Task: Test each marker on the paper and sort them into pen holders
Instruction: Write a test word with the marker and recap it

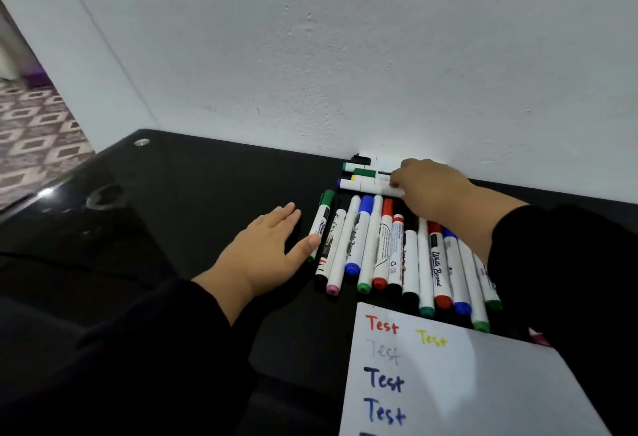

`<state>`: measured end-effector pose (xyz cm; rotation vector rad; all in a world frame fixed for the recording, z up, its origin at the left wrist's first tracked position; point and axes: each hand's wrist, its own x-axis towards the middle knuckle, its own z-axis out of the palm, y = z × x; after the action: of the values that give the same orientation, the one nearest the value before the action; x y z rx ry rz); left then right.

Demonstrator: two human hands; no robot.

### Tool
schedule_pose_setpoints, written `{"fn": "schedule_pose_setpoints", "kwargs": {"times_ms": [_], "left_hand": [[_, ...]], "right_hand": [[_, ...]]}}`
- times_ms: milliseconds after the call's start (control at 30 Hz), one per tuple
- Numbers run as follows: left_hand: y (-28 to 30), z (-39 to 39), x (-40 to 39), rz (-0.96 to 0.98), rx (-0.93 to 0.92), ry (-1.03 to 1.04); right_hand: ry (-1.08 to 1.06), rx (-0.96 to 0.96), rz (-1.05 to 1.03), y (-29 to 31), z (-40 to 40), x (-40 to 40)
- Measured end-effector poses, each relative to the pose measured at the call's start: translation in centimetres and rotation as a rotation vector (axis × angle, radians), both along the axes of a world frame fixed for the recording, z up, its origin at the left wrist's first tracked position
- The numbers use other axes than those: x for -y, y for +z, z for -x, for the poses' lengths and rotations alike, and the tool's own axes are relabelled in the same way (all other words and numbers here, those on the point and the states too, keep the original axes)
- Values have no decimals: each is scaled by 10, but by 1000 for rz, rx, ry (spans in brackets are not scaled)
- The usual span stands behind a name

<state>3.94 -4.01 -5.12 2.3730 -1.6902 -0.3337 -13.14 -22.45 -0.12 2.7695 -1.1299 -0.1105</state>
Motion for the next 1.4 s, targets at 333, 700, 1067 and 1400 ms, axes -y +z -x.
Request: {"fn": "schedule_pose_setpoints", "kwargs": {"times_ms": [333, 700, 1067, 1400], "left_hand": [[1, 1, -1, -13, -5, 0], [19, 11, -19, -29, -91, 59], [47, 112, -116, 266, -565, 130], [56, 172, -154, 298, -867, 288]], "right_hand": [[23, -6, 42, 1, 3, 2], [34, 270, 53, 29, 43, -53], [-74, 509, -109, 20, 111, -185], [-141, 922, 22, -1, 160, -257]]}}
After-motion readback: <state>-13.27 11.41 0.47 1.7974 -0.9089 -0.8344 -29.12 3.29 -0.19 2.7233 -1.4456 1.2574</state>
